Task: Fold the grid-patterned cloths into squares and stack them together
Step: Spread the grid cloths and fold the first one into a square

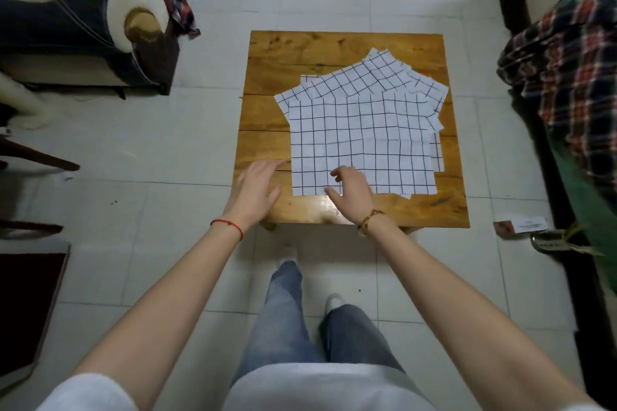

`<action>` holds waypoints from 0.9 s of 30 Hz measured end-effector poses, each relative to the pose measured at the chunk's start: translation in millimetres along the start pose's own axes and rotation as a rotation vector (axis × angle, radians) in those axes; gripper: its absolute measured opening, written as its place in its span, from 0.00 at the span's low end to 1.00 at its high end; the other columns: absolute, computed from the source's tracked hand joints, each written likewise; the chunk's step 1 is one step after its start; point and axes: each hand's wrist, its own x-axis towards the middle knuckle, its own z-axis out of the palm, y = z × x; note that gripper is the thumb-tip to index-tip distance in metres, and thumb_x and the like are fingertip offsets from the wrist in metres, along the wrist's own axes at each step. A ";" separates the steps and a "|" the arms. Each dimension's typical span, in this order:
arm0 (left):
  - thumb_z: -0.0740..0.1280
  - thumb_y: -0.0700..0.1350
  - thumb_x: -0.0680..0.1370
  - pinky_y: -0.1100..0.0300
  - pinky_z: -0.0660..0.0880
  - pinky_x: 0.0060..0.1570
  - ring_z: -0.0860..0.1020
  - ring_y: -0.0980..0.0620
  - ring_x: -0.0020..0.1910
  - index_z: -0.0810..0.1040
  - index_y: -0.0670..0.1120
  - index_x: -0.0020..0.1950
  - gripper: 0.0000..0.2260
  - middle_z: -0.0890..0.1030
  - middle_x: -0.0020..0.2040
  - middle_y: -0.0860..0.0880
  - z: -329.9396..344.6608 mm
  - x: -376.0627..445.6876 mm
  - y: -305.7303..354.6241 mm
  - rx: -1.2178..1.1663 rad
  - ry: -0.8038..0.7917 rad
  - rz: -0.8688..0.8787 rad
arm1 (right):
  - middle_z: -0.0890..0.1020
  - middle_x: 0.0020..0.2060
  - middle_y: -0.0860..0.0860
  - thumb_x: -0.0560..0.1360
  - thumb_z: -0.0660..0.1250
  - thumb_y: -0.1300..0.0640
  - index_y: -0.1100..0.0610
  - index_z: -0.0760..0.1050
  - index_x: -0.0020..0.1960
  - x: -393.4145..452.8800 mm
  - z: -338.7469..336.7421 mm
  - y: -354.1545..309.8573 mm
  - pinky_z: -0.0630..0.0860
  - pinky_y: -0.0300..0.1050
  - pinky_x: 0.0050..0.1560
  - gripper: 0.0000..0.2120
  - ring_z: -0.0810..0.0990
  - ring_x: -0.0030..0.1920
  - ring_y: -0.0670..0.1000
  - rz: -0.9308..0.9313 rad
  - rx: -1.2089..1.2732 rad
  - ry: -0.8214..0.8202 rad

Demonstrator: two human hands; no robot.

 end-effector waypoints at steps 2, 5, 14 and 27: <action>0.65 0.41 0.78 0.53 0.62 0.70 0.67 0.48 0.70 0.68 0.47 0.72 0.22 0.72 0.69 0.47 12.0 24.3 -19.4 0.026 -0.053 0.007 | 0.76 0.56 0.54 0.75 0.65 0.52 0.58 0.71 0.61 25.5 22.2 0.8 0.71 0.50 0.59 0.17 0.73 0.58 0.54 0.028 -0.030 -0.037; 0.65 0.39 0.77 0.52 0.60 0.70 0.67 0.45 0.70 0.68 0.45 0.72 0.23 0.72 0.69 0.44 29.3 55.6 -44.3 0.023 -0.114 0.026 | 0.75 0.56 0.54 0.76 0.65 0.52 0.58 0.70 0.61 58.2 54.6 4.1 0.71 0.48 0.59 0.17 0.73 0.58 0.54 0.076 -0.068 -0.087; 0.63 0.40 0.78 0.47 0.62 0.71 0.66 0.46 0.70 0.69 0.47 0.72 0.21 0.72 0.70 0.48 93.3 117.0 -114.9 0.011 -0.249 0.083 | 0.75 0.56 0.54 0.74 0.67 0.53 0.57 0.72 0.57 124.9 136.7 26.7 0.72 0.48 0.57 0.14 0.73 0.56 0.54 0.212 -0.127 -0.175; 0.60 0.40 0.80 0.56 0.59 0.69 0.65 0.53 0.70 0.68 0.48 0.72 0.20 0.72 0.69 0.52 120.8 146.3 -140.6 -0.024 -0.306 0.106 | 0.75 0.52 0.54 0.75 0.65 0.59 0.58 0.71 0.52 148.1 178.0 48.7 0.70 0.48 0.55 0.07 0.70 0.54 0.55 0.265 -0.164 -0.173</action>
